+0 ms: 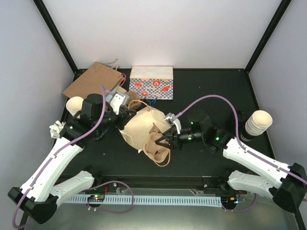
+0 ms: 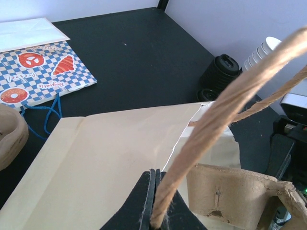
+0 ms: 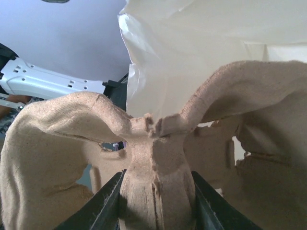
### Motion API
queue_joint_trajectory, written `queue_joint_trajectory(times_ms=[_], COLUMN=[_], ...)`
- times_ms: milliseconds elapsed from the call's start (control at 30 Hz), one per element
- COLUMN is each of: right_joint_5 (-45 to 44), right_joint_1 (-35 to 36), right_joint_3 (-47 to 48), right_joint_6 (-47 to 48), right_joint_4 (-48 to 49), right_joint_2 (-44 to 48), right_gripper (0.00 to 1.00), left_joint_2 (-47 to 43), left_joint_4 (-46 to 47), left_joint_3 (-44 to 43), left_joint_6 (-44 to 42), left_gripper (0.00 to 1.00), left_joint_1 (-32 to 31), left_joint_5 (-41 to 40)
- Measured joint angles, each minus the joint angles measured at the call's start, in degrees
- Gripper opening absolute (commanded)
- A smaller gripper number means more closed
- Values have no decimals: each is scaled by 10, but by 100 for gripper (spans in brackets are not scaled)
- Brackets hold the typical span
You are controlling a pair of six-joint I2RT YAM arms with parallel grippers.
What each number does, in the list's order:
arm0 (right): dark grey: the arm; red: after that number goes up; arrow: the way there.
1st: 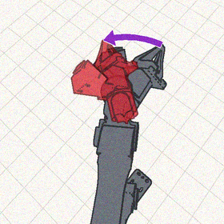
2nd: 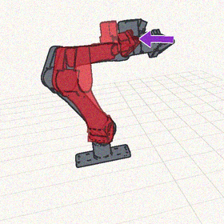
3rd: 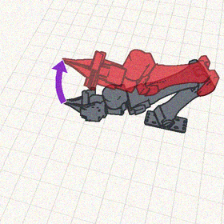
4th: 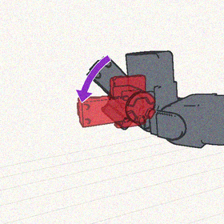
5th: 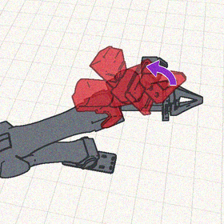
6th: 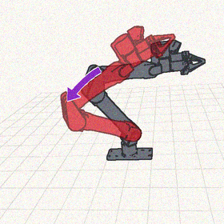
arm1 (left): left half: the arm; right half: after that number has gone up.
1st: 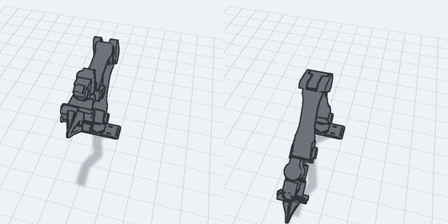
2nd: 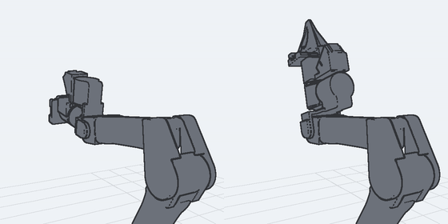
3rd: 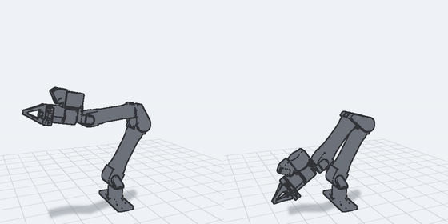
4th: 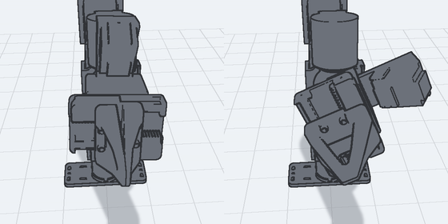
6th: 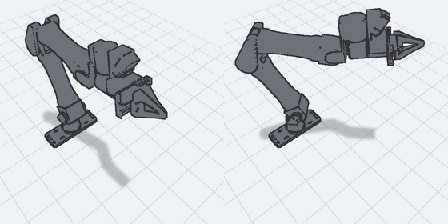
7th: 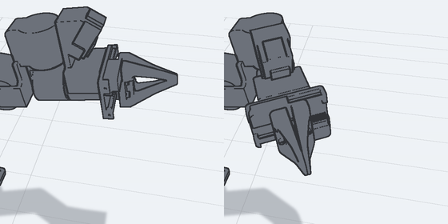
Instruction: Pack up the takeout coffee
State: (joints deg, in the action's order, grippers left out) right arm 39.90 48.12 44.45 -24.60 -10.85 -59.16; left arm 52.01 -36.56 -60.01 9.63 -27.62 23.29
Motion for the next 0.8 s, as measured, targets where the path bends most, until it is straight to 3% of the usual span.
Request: queue_joint_trajectory(times_ms=[400, 800], right_joint_5=[-30, -70], right_joint_1=[0, 0], right_joint_3=[-4, 76], right_joint_6=[2, -14], right_joint_4=[-35, -16], right_joint_2=[42, -25], right_gripper=[33, 32], left_joint_2=[9, 9], left_joint_4=[3, 7], left_joint_3=[-2, -2], left_joint_6=[15, 26], left_gripper=[2, 2], left_joint_1=[-10, -22], left_joint_5=[5, 6])
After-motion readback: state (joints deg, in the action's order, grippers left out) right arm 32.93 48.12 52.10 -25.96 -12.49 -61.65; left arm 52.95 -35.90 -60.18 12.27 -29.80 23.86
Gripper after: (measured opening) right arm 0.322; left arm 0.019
